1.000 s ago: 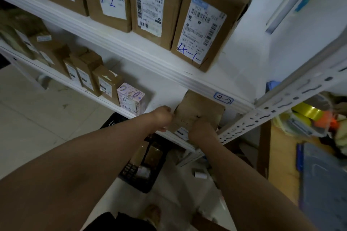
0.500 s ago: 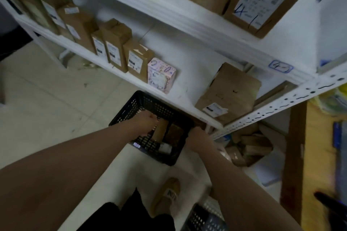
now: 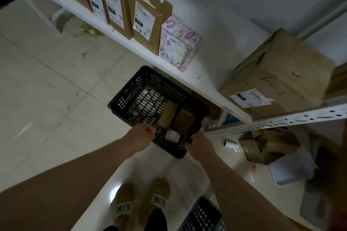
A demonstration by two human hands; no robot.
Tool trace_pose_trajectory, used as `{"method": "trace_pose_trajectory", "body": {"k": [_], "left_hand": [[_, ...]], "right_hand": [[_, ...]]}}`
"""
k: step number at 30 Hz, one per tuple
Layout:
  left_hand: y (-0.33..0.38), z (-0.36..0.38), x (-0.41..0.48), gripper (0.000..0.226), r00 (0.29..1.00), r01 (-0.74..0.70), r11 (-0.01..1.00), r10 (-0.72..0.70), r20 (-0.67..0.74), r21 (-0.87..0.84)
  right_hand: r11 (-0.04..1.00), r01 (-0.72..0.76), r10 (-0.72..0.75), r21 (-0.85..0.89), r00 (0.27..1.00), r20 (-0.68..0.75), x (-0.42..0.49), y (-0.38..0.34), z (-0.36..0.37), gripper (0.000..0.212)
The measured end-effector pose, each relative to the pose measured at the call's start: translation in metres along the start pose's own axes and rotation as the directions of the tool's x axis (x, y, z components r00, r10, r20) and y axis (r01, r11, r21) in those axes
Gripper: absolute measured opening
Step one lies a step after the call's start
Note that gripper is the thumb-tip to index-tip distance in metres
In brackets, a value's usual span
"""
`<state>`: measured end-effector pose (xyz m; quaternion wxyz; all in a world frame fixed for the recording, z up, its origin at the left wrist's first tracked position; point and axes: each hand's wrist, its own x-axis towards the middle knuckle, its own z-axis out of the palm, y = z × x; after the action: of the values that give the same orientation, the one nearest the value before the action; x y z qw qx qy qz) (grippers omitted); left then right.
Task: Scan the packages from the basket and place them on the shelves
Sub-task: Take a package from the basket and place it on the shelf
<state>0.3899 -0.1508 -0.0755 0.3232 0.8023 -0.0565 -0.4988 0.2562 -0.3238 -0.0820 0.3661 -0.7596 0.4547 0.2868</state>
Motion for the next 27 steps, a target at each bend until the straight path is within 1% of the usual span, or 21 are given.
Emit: {"method": "trace_pose_trajectory", "body": {"k": [7, 10, 12, 15, 18, 21, 24, 26, 27], "left_hand": [[-0.044, 0.026, 0.101, 0.022, 0.999, -0.007, 1.000, 0.007, -0.036, 0.011], [-0.062, 0.041, 0.143, 0.028, 0.999, -0.015, 1.000, 0.015, -0.031, -0.003], [-0.075, 0.050, 0.171, 0.026, 0.999, -0.044, 0.999, 0.044, -0.028, 0.003], [-0.096, 0.059, 0.211, 0.021, 0.995, -0.099, 0.992, 0.099, 0.005, 0.074], [-0.112, 0.064, 0.251, 0.028, 0.983, -0.184, 0.961, 0.177, 0.049, 0.208], [-0.124, 0.068, 0.285, 0.029, 0.972, -0.237, 0.916, 0.228, 0.066, 0.323], [-0.133, 0.070, 0.311, 0.027, 0.970, -0.240, 0.890, 0.237, 0.054, 0.388], [-0.139, 0.070, 0.324, 0.026, 0.968, -0.244, 0.879, 0.246, 0.049, 0.410], [-0.141, 0.070, 0.329, 0.027, 0.968, -0.243, 0.878, 0.246, 0.048, 0.412]], "right_hand": [[0.998, 0.001, 0.004, -0.056, 0.996, 0.091, 0.104, 0.018, 0.050, 0.042], [0.995, -0.025, 0.035, -0.093, 0.993, 0.112, 0.154, 0.028, 0.077, 0.057], [0.994, -0.026, 0.038, -0.106, 0.993, 0.116, 0.188, 0.037, 0.096, 0.062], [0.986, 0.028, -0.011, -0.164, 0.995, 0.099, 0.233, 0.049, 0.122, 0.061], [0.968, 0.088, -0.073, -0.236, 0.995, 0.071, 0.275, 0.061, 0.146, 0.073], [0.900, 0.140, -0.109, -0.412, 0.989, 0.099, 0.309, 0.068, 0.166, 0.091], [0.778, 0.187, -0.100, -0.600, 0.979, 0.176, 0.333, 0.080, 0.185, 0.108], [0.709, 0.211, -0.104, -0.673, 0.975, 0.196, 0.343, 0.088, 0.198, 0.117], [0.701, 0.215, -0.122, -0.680, 0.975, 0.184, 0.348, 0.091, 0.205, 0.117]]}}
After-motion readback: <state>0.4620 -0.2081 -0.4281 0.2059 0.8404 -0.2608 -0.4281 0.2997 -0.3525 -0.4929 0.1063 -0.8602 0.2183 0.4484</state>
